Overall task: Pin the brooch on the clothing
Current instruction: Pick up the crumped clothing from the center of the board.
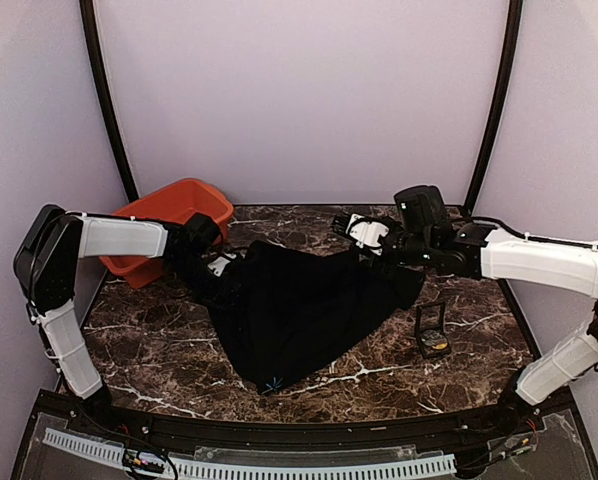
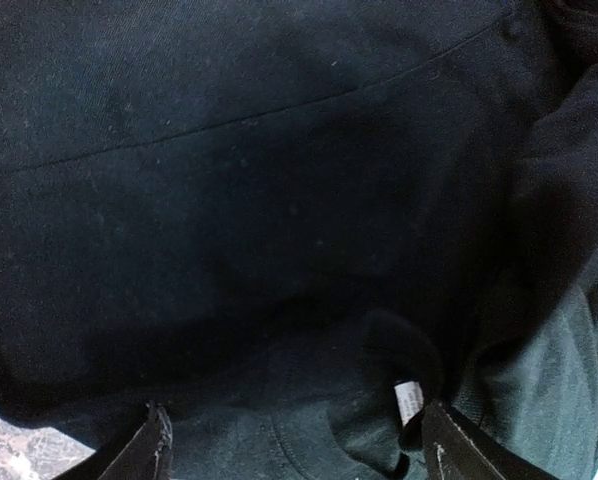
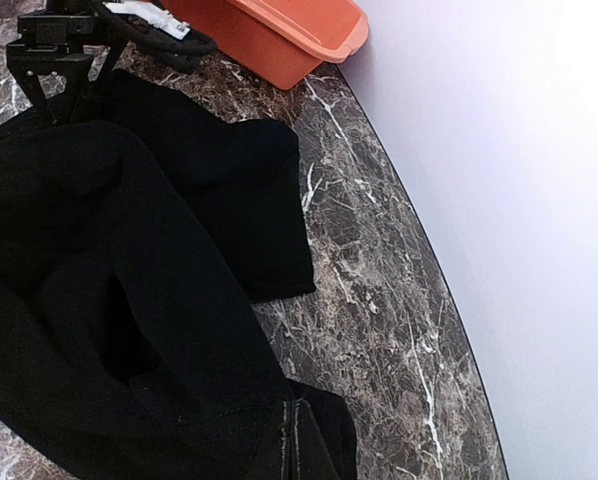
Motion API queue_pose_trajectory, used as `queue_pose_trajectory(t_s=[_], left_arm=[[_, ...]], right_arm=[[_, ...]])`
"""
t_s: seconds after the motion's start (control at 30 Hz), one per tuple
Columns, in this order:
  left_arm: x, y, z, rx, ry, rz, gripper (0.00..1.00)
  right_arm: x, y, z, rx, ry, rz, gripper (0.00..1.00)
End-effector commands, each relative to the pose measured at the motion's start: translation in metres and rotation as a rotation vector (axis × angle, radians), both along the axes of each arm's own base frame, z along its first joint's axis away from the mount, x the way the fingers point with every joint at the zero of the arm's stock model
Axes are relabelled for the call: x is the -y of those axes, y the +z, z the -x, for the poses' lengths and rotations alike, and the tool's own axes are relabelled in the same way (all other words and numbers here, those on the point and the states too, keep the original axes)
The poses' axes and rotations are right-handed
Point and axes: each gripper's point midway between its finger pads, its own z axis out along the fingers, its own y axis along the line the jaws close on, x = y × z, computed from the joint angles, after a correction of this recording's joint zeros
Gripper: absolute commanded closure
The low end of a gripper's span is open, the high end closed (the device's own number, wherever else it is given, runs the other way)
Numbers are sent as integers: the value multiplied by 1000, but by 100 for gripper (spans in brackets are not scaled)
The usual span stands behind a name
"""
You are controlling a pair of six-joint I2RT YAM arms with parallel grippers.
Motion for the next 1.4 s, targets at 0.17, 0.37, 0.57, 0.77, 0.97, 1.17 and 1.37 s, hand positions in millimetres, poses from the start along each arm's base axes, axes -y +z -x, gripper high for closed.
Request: queue_pose_trajectory(t_s=[0.17,0.37,0.57,0.77,0.97,1.17,1.37], left_arm=[[-15,37,-33,215,-146,-136,8],[-13,52,-46,379,-423,-177,1],[-3,42,-33,445,-738,-104,2],[0,23,-17,394,-915,-61,7],[1,-5,-17,273,-948,-46,26],[-1,-9,-20,265,-952,-54,45],[4,9,-17,296,-948,-6,70]], right_arm=[[16,18,-10,60,-56,-29,100],[19,24,-12,63,-59,-46,100],[19,26,-8,50,-50,-61,100],[21,34,-5,55,-54,-81,100],[16,31,-2,39,-29,-92,100],[16,31,-1,40,-27,-96,100],[16,28,-4,41,-31,-88,100]])
